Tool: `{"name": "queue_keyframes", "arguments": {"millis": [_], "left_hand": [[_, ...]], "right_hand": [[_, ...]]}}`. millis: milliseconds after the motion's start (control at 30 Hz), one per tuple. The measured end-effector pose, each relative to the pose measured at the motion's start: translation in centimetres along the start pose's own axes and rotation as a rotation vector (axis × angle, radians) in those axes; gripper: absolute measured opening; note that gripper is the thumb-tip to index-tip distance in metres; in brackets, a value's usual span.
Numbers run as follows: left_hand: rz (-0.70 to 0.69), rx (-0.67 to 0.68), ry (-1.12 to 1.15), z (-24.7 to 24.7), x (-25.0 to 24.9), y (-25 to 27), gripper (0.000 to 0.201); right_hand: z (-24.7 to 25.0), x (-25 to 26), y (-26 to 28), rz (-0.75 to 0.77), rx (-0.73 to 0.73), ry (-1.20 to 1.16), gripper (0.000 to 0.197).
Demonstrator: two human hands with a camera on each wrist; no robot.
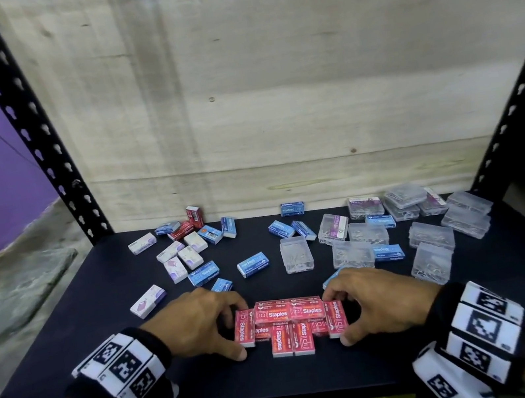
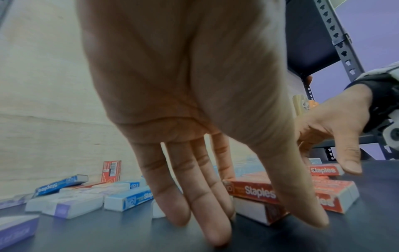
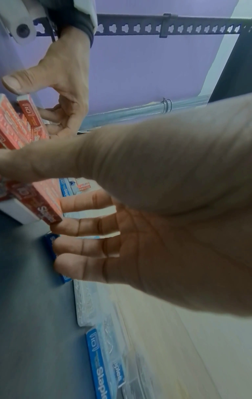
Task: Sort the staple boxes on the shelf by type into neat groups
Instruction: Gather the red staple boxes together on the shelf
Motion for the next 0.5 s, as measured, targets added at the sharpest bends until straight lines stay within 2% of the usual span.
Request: {"name": "queue_keyframes", "arguments": {"millis": [167, 300, 500], "left_hand": [[-0.006, 0.009, 0.028, -0.11, 0.32, -0.10, 0.063], [-0.032, -0.006, 0.023, -0.37, 0.46, -0.33, 0.073], [-0.052, 0.008, 0.031, -0.47, 0.60, -0.68, 0.073]], "right_hand": [[0.01, -0.23, -0.10, 0.001, 0.010, -0.012, 0.062], [-0.15, -0.15, -0.17, 0.010, 0.015, -0.016, 0.063], [-0.15, 0.13, -0.13, 0.028, 0.053, -0.015, 0.066]]}}
Point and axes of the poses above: each hand's wrist, its own y-axis away from the middle knuckle, its own z-axis out of the back of the hand, x = y × z, the point moved 6 cm from there along -y, towards the middle knuckle, and after that the axes turned 1 degree about -z, right-handed, at the moved point
